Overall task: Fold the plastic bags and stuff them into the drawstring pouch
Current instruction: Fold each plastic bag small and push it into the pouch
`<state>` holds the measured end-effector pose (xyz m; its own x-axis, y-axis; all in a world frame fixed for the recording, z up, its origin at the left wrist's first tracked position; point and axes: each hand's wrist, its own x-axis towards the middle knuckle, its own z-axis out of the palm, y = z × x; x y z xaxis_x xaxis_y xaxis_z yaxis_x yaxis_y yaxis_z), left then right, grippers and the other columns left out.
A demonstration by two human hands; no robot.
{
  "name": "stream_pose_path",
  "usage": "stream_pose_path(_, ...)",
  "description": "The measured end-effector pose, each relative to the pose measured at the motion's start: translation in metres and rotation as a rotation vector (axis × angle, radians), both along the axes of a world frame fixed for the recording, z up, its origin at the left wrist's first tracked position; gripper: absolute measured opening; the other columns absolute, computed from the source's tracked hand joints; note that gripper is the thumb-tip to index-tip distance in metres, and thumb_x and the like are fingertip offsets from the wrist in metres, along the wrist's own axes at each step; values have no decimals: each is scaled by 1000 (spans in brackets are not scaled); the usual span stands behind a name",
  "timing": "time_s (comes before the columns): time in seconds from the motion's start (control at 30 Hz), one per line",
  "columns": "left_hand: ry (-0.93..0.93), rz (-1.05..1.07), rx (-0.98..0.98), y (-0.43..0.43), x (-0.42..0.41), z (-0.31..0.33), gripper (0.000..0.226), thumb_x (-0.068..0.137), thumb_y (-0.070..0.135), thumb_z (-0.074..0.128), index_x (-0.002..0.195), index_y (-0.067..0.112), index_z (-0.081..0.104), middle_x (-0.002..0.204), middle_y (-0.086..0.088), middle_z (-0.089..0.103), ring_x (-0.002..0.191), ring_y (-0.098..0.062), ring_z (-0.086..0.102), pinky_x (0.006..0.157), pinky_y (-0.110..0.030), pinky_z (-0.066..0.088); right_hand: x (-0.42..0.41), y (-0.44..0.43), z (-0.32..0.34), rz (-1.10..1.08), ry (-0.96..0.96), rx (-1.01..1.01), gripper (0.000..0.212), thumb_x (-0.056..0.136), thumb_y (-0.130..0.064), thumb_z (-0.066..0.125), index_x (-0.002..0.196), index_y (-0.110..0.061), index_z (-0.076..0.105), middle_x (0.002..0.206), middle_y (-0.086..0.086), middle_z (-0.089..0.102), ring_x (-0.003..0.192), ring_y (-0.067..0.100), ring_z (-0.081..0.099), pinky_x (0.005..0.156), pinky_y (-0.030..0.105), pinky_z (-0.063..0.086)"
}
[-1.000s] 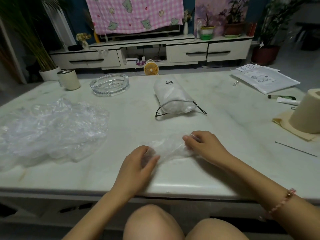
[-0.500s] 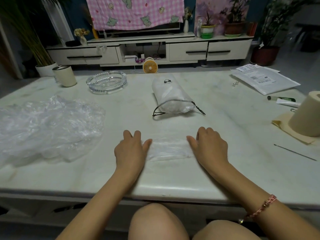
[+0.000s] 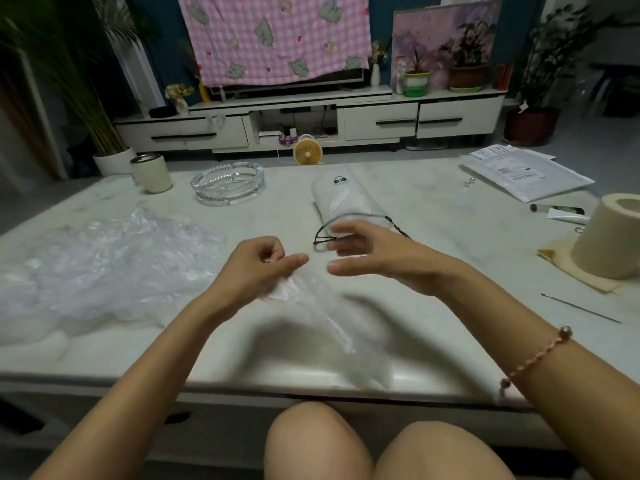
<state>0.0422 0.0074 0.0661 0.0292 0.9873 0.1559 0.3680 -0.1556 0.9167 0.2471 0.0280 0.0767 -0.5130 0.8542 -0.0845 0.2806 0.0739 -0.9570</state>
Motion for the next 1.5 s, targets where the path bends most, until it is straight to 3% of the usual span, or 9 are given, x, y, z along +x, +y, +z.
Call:
stream_pose_path(0.3,170,132,97,-11,-14,34,29,79,25,73,68,11,50,45,0,48,33,-5,40,34,-17,33,-28,-13,3,188,45,-45,12,85,-7,66,84,-2,55,60,-5,57,55,8,48,51,18,38)
stream_pose_path(0.4,-91,276,71,-17,-14,36,32,81,46,61,87,15,56,65,-4,60,44,-5,52,46,-20,41,-22,-17,1,70,137,-49,14,85,-8,66,80,-5,54,60,-7,58,53,7,47,49,17,39)
stream_pose_path(0.53,-299,-105,-280,-36,12,16,47,78,45,58,109,9,63,101,-10,72,89,-22,69,74,-32,55,-21,-21,0,-40,236,-72,12,88,-9,63,77,-13,59,63,-9,62,62,6,58,61,19,48)
stream_pose_path(0.7,-268,-6,-183,-38,22,6,16,91,15,59,100,4,66,93,-16,71,82,-30,68,67,-35,58,-18,-24,0,-48,273,-131,23,88,-3,59,111,-6,62,109,10,66,99,23,61,94,41,47)
stream_pose_path(0.97,-646,-24,-428,-39,19,11,34,90,17,43,111,-3,61,103,-23,61,84,-32,59,65,-33,54,-20,-31,3,-106,263,37,47,83,14,48,58,-20,70,68,-5,66,69,12,55,62,16,45)
stream_pose_path(1.07,-592,-160,-572,-44,17,9,54,87,45,47,119,5,62,107,-18,66,86,-27,64,67,-32,53,-22,-35,3,-100,218,158,46,83,14,45,62,-19,70,72,-11,68,74,10,55,65,19,42)
stream_pose_path(1.27,-549,-124,-623,-52,16,5,25,87,16,54,104,3,66,80,-8,69,64,-17,65,59,-26,51,-10,-33,3,-145,237,133,40,83,13,49,86,-21,70,93,-3,67,84,13,53,70,21,43)
stream_pose_path(1.4,-538,3,-619,-47,10,3,18,89,19,57,90,4,67,69,-9,68,59,-21,63,60,-30,48,5,-50,-8,-147,-172,814,60,68,-11,59,123,-30,47,124,-10,50,112,-1,43,94,15,33)
stream_pose_path(1.5,-596,-10,-554,-45,14,-1,21,85,16,62,101,2,67,83,-12,69,79,-24,66,70,-32,50,-14,-63,-24,-34,-466,1284,61,73,-26,57,133,-20,42,134,5,50,121,18,41,101,24,25)
